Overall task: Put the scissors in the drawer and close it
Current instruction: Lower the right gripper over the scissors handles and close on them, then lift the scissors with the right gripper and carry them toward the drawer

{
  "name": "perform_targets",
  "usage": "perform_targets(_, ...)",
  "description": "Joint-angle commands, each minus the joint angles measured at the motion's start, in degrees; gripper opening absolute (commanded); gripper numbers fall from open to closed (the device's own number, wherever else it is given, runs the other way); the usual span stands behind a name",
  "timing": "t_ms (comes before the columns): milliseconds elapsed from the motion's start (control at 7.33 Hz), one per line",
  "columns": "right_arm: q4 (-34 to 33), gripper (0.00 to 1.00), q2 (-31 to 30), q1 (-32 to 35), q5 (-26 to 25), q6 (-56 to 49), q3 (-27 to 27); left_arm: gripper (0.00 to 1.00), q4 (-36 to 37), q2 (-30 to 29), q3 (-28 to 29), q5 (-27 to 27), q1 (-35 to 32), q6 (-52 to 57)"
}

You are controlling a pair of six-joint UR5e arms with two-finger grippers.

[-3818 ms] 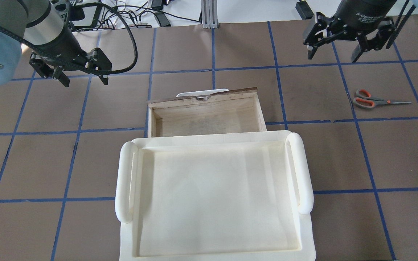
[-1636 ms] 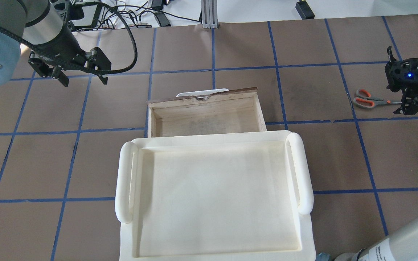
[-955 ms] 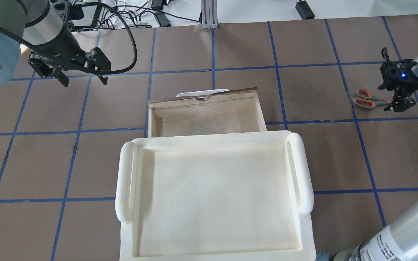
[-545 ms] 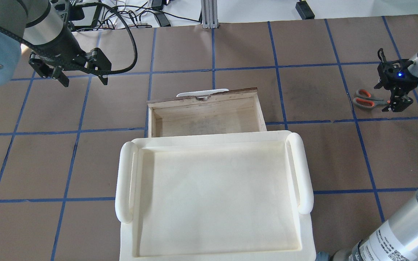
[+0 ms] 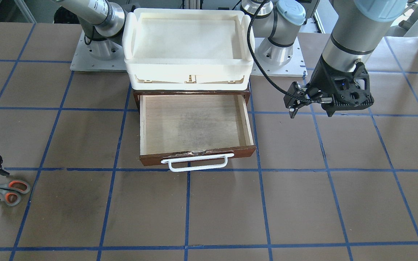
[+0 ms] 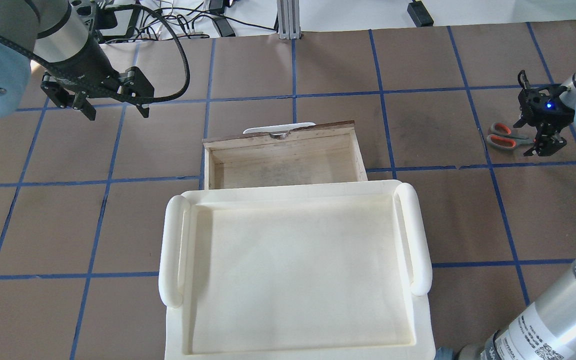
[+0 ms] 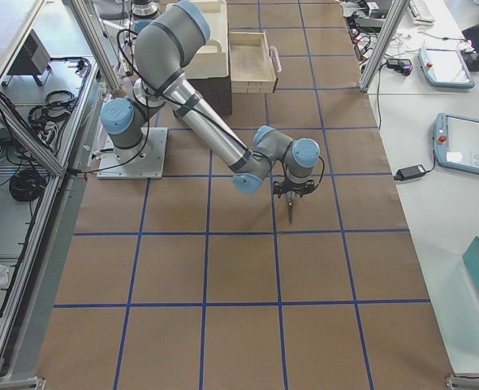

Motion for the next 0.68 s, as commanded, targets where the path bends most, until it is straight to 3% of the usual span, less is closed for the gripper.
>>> perform_targets(0, -0.09, 0.48, -0.11, 0.0, -1.39, 0.17, -0.07, 1.0, 0.0, 0.05, 0.0, 0.0, 0.0, 0.07)
perform_targets(136, -0.18, 0.23, -0.12, 0.09, -5.4, 0.0, -0.07, 1.0, 0.0, 0.23, 0.0, 0.0, 0.0, 0.07)
perform_targets(273, -0.09, 0.06, -0.12, 0.09, -5.79, 0.0, -0.07, 1.0, 0.0, 0.23, 0.0, 0.0, 0.0, 0.15)
perform_targets(545, 0.08, 0.03, -0.12, 0.09, -5.27, -0.09, -0.15, 1.0, -0.09, 0.32, 0.0, 0.0, 0.0, 0.24)
